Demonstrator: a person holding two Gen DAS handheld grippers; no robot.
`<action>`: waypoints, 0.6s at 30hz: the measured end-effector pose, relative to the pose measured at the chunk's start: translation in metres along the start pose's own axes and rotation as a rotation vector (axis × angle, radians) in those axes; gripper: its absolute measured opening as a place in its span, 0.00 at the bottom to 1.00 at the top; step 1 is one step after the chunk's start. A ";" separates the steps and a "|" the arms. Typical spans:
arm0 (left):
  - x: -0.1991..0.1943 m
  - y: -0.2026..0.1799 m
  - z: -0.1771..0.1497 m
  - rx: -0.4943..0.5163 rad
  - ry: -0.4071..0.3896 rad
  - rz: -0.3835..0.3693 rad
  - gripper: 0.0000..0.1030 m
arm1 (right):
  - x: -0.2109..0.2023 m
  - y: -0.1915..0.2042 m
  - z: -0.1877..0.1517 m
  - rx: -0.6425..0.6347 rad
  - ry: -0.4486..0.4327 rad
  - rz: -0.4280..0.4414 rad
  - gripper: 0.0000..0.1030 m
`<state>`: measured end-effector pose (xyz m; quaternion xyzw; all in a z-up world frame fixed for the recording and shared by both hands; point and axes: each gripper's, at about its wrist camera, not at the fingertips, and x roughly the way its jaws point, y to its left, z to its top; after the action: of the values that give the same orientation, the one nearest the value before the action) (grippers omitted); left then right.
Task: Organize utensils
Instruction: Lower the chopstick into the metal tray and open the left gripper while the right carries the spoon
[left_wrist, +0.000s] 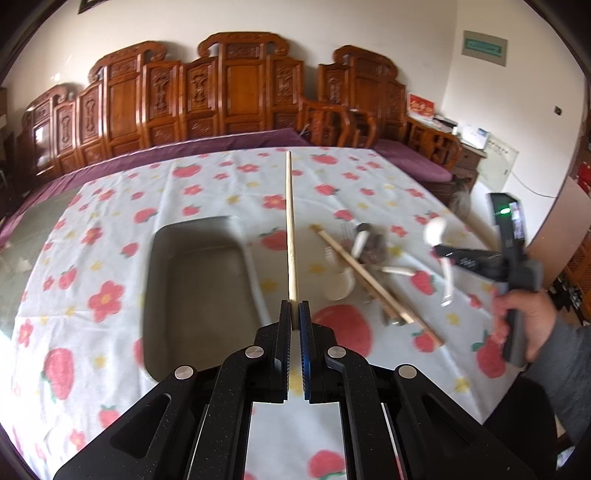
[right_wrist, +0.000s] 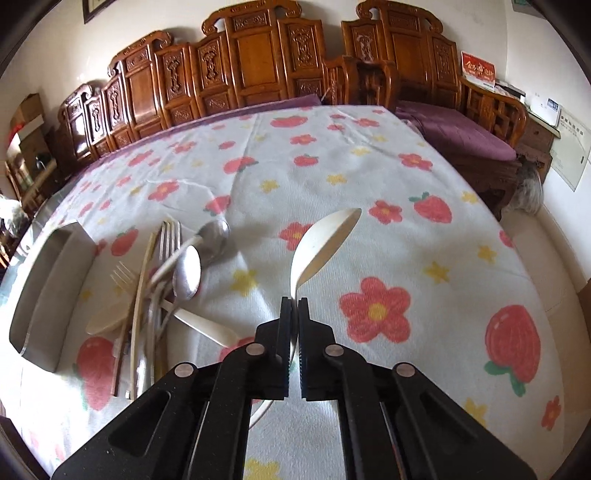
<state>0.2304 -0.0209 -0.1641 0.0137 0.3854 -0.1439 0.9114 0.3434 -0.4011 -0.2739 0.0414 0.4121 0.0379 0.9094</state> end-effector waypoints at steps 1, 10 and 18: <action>0.001 0.005 -0.001 -0.006 0.007 0.007 0.04 | -0.006 0.001 0.002 0.000 -0.011 0.009 0.04; 0.018 0.056 -0.007 -0.038 0.104 0.081 0.04 | -0.044 0.040 0.019 -0.074 -0.088 0.085 0.04; 0.032 0.066 -0.013 -0.028 0.185 0.079 0.04 | -0.062 0.092 0.025 -0.155 -0.100 0.160 0.04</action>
<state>0.2604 0.0361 -0.2014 0.0291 0.4689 -0.1006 0.8770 0.3179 -0.3169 -0.2014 0.0056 0.3575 0.1400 0.9234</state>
